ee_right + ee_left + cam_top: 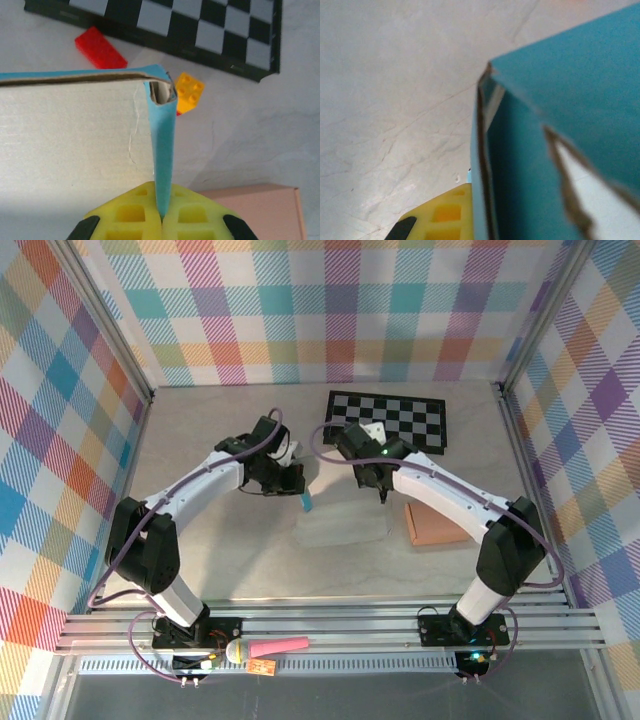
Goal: Fold the paper box
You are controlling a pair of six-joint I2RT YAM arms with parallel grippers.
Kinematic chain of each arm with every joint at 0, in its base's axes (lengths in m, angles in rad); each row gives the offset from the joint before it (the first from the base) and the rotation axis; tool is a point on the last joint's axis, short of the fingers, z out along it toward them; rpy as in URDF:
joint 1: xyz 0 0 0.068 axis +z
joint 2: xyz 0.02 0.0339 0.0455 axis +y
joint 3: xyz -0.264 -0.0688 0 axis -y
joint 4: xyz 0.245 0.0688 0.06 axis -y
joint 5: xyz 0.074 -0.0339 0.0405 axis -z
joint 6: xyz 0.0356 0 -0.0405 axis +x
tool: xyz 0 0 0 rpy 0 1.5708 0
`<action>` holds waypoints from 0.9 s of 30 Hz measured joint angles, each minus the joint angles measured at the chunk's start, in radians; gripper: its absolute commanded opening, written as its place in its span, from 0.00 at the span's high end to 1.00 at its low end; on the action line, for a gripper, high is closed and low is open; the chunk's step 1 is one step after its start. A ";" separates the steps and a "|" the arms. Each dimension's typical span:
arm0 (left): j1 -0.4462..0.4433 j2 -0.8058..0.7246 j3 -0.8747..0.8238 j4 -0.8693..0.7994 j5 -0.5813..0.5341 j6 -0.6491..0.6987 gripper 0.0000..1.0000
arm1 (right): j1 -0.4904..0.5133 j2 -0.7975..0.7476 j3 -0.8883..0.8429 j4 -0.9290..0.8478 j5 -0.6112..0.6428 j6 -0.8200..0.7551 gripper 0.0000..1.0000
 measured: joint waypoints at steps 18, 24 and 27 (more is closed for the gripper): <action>-0.002 0.002 -0.260 0.354 -0.124 -0.128 0.84 | 0.046 0.116 -0.108 0.035 -0.073 0.171 1.00; -0.003 0.013 -0.261 0.388 -0.151 -0.131 0.82 | 0.052 0.117 -0.108 0.026 -0.068 0.190 1.00; -0.008 0.021 -0.261 0.391 -0.160 -0.133 0.80 | 0.057 0.117 -0.108 0.024 -0.063 0.196 1.00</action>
